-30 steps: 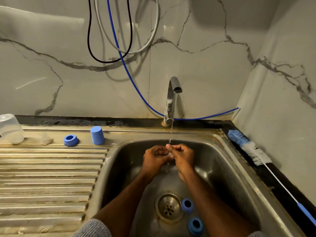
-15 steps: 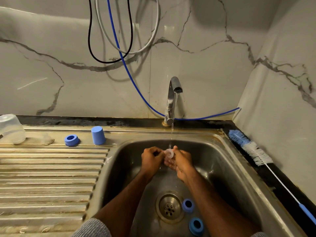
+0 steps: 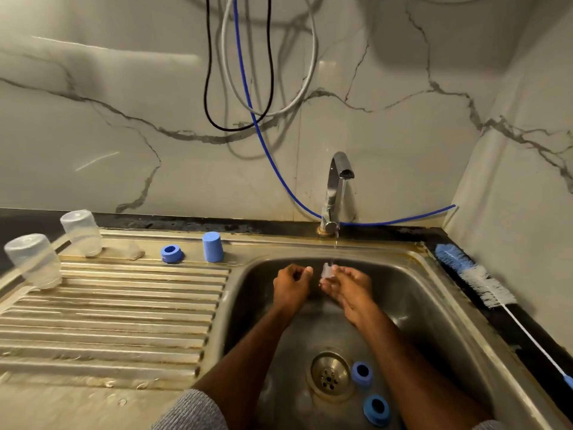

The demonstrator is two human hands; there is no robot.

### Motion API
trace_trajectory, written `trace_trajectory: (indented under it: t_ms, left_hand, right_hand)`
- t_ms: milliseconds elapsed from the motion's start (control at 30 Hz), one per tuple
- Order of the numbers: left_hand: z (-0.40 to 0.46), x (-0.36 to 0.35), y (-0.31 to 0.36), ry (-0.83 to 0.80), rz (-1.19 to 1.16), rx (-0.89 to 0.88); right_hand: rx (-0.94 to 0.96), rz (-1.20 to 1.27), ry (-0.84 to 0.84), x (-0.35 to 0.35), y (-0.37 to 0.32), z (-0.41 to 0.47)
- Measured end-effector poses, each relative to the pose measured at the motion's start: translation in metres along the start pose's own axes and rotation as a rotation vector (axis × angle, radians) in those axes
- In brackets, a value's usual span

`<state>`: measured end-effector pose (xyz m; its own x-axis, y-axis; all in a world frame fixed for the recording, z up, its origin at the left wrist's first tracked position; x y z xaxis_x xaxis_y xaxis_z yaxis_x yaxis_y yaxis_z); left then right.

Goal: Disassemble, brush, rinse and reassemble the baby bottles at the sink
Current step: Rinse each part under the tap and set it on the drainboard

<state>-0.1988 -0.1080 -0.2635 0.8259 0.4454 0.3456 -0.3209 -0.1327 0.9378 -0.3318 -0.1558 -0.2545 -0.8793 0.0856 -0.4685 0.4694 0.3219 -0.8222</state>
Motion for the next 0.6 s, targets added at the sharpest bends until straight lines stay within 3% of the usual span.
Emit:
trace_trajectory:
  t_ms: [100,233,367,600]
  left_hand:
    - [-0.014,0.025,0.003,-0.067,0.174,-0.101]
    - [-0.028,0.070,0.006,-0.032,0.354,-0.217]
    - [-0.040,0.122,0.005,-0.004,0.368,-0.229]
    - [-0.040,0.219,-0.013,0.147,0.290,-0.175]
  right_hand:
    - [0.174,-0.215,0.014,-0.002,-0.002,-0.004]
    - [0.427,-0.611,-0.072,-0.014,0.002,-0.017]
    - [0.476,-0.889,-0.217,-0.032,0.010,-0.029]
    - [0.698,-0.809,-0.346,-0.117,0.032,-0.074]
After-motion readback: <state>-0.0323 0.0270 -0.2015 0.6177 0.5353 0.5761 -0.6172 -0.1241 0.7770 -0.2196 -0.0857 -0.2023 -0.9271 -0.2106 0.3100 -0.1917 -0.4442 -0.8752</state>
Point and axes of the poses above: each hand's wrist, its own z-axis towards the middle knuckle, its own x-axis out of the back of the hand, y = z × x, the point moved 2 cm from there along z, towards the middle knuckle, and after that the axes turned 11 degrees about z, right-handed, at the moved point
